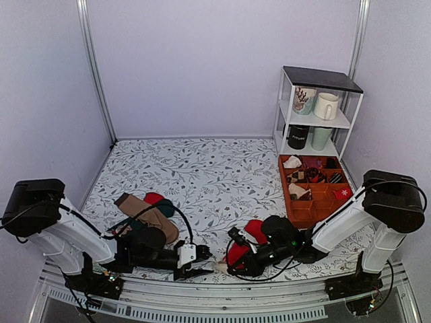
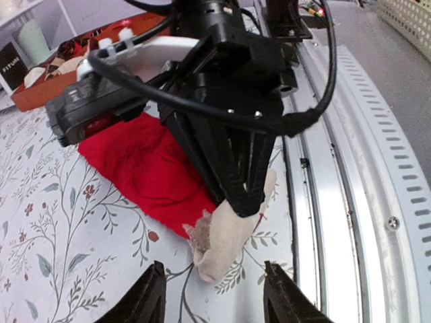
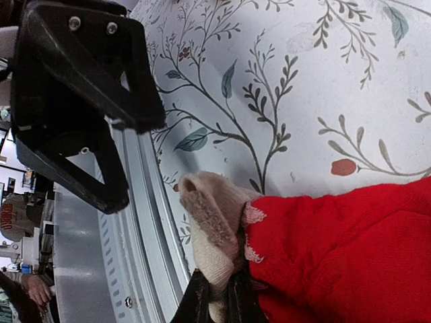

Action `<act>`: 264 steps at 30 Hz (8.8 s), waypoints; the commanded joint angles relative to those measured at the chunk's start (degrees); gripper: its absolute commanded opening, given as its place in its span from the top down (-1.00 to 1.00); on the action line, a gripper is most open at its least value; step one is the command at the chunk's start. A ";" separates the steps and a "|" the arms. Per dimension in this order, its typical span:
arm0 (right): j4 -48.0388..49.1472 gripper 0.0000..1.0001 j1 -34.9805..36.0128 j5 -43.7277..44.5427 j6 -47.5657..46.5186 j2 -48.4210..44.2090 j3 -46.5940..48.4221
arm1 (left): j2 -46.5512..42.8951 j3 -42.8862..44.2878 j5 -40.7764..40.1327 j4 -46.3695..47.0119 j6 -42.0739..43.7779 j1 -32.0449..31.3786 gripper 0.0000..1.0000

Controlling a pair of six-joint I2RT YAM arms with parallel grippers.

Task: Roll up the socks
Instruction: Roll a pair of socks at the center of the board.

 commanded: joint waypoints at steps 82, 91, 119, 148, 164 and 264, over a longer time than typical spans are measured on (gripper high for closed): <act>-11.44 0.09 27.54 53.27 -17.60 -15.04 -5.68 | 36.56 31.54 31.59 -53.06 -20.24 8.79 1.00; -12.55 0.25 27.62 52.29 -18.55 -12.89 -4.91 | 37.94 32.86 32.36 -53.90 -19.04 9.13 1.00; -8.04 0.95 21.08 34.46 2.21 -15.90 -16.07 | 22.72 31.41 18.63 -39.86 -17.55 10.51 -0.99; 4.41 0.95 13.09 21.32 14.24 -6.17 -22.52 | 21.20 20.65 30.61 -3.40 6.51 4.07 -0.35; 4.01 0.95 12.58 20.82 14.87 -5.87 -22.32 | 26.96 25.54 26.29 -11.04 5.47 3.31 0.15; -5.91 0.21 -17.46 -3.38 -45.87 -13.35 1.57 | 26.47 29.13 9.95 -48.67 -23.20 16.66 1.00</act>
